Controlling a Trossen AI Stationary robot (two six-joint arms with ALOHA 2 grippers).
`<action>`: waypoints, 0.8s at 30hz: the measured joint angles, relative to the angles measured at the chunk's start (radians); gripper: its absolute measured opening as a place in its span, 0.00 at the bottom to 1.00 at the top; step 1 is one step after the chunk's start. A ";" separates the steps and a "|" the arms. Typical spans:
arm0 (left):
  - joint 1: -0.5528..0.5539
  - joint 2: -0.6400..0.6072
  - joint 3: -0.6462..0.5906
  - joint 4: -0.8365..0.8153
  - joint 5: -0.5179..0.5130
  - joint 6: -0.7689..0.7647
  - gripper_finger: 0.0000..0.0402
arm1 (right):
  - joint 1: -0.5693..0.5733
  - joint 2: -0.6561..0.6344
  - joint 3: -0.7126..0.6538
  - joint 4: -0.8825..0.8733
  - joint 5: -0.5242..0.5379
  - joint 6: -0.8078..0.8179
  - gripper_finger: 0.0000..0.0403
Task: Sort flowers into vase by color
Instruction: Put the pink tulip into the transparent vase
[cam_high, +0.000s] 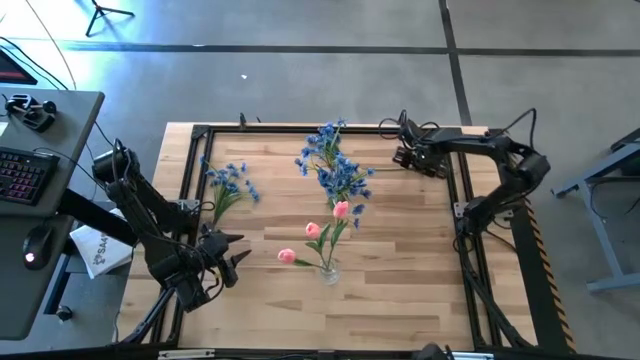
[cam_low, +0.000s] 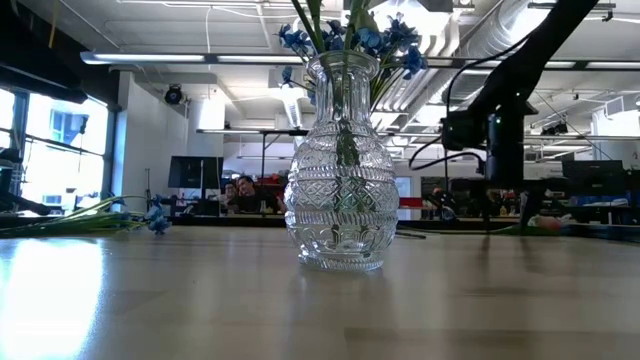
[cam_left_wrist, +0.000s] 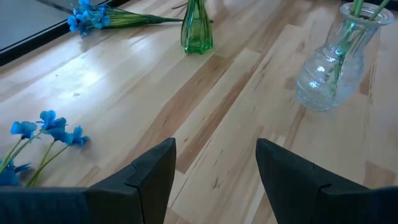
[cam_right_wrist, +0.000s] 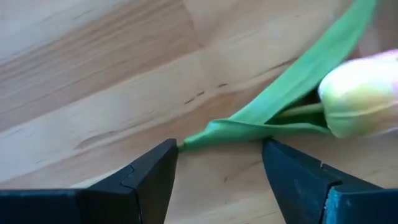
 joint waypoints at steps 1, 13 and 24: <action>0.000 0.000 0.000 0.000 0.000 0.000 0.52 | -0.004 0.014 0.012 -0.011 -0.003 -0.011 0.57; 0.000 0.000 0.000 0.024 0.005 0.000 0.52 | -0.016 0.046 0.204 -0.203 -0.220 -0.236 0.37; 0.000 0.000 0.001 0.060 0.001 0.055 0.52 | 0.033 0.055 0.255 -0.292 -0.027 -0.208 0.40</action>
